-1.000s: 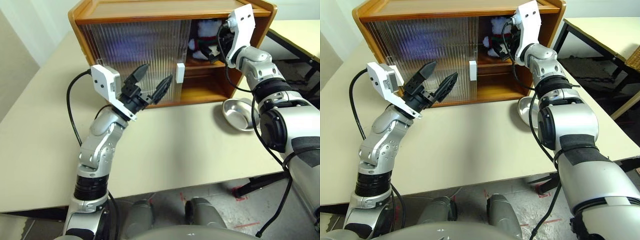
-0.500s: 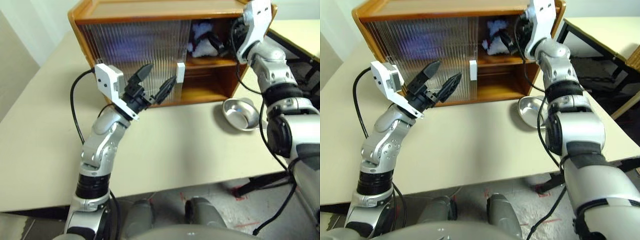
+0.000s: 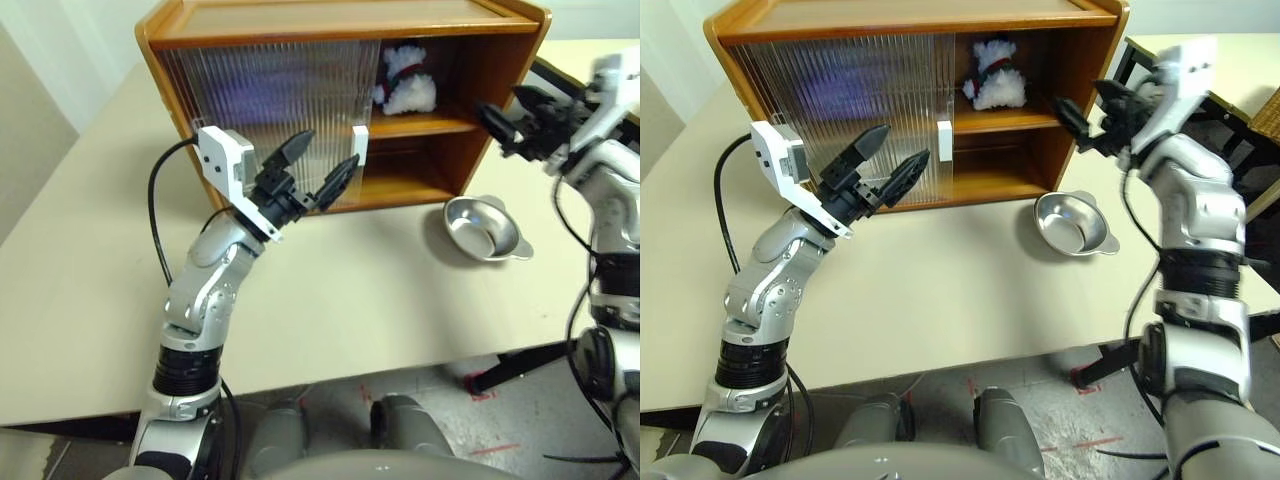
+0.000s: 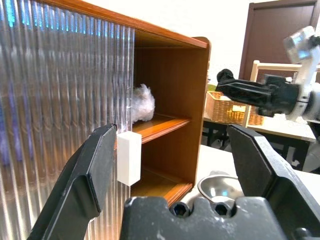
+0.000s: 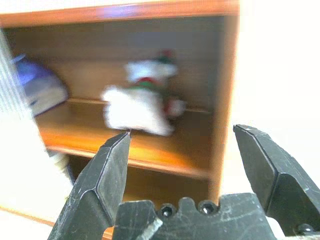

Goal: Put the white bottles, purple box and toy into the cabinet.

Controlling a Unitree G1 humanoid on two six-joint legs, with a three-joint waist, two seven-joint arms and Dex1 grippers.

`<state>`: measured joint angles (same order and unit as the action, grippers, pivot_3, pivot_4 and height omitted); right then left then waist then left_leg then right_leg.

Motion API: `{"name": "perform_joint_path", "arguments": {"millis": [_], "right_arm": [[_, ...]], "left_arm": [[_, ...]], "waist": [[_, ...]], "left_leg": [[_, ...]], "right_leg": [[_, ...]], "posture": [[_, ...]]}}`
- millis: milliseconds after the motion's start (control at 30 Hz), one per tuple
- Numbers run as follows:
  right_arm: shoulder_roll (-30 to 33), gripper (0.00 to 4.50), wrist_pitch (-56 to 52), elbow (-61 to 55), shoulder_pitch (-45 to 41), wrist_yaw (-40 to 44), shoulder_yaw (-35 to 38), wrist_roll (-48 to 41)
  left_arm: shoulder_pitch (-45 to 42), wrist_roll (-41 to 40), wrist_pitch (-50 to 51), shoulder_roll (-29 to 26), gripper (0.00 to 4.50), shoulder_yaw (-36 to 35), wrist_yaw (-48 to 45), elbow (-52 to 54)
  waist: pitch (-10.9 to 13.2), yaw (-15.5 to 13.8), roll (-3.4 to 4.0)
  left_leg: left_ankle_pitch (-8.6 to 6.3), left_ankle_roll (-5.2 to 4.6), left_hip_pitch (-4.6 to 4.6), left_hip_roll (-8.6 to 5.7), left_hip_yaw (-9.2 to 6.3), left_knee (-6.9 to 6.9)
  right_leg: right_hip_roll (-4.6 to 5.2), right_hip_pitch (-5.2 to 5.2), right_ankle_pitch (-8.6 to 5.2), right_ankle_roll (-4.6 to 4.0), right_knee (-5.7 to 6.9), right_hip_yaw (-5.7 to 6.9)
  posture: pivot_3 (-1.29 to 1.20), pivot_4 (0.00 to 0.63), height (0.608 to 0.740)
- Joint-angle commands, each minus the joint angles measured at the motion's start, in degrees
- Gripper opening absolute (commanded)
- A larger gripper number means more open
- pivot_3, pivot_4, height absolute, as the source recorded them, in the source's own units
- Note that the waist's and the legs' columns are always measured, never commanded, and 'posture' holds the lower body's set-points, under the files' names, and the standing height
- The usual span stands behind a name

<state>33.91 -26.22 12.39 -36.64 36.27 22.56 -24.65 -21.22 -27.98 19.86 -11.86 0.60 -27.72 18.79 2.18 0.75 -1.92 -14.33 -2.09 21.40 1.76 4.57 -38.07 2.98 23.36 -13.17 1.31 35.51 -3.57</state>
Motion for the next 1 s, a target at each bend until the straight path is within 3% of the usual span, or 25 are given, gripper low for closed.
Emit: {"name": "perform_joint_path", "arguments": {"millis": [33,267,433,700,1000], "right_arm": [[-0.2,4.44,-9.0,-1.7,2.8,-2.6,6.9,-8.3],[-4.5,4.44,-19.4,-2.8,8.7,-10.7,17.1,-20.0],[-6.5,4.44,-25.4,3.2,10.5,-17.1,23.4,-26.5],[-7.2,4.44,-30.8,9.3,13.6,-19.3,27.5,-33.8],[-6.8,4.44,-30.1,14.2,17.8,-17.8,25.8,-33.2]], "left_arm": [[-0.2,-0.3,0.7,-0.2,4.5,0.1,-0.3,-1.1],[-0.4,-0.3,0.8,-0.4,4.5,0.0,-0.6,-1.4],[-0.1,-0.2,0.9,-0.5,4.5,0.0,-0.3,-1.1],[0.4,-0.3,1.3,-0.7,4.5,-0.3,0.2,-0.3],[0.3,-0.2,1.5,-0.7,4.5,-0.3,0.6,0.1]], "waist": [[0.0,0.0,0.0],[0.0,0.1,0.0],[0.0,0.0,0.0],[0.0,0.0,0.0],[0.0,0.0,0.0]], "left_leg": [[0.0,0.0,-0.01,0.0,0.0,-0.01],[0.01,-0.01,-0.04,-0.02,0.0,-0.01],[0.01,-0.02,-0.02,-0.02,0.0,-0.02],[0.01,-0.02,0.01,-0.02,-0.01,0.0],[0.01,-0.02,0.01,-0.04,-0.01,0.0]], "right_leg": [[-0.01,0.0,0.0,0.0,0.01,-0.01],[-0.09,-0.02,0.0,0.0,0.02,-0.04],[-0.08,-0.03,0.0,0.03,-0.02,-0.05],[-0.09,-0.03,-0.04,0.07,-0.07,-0.04],[-0.09,-0.04,-0.04,0.09,-0.08,-0.05]], "posture": [[0.04,0.0,0.74],[0.04,0.0,0.74],[0.05,0.001,0.74],[0.06,0.006,0.74],[0.07,0.004,0.74]]}}
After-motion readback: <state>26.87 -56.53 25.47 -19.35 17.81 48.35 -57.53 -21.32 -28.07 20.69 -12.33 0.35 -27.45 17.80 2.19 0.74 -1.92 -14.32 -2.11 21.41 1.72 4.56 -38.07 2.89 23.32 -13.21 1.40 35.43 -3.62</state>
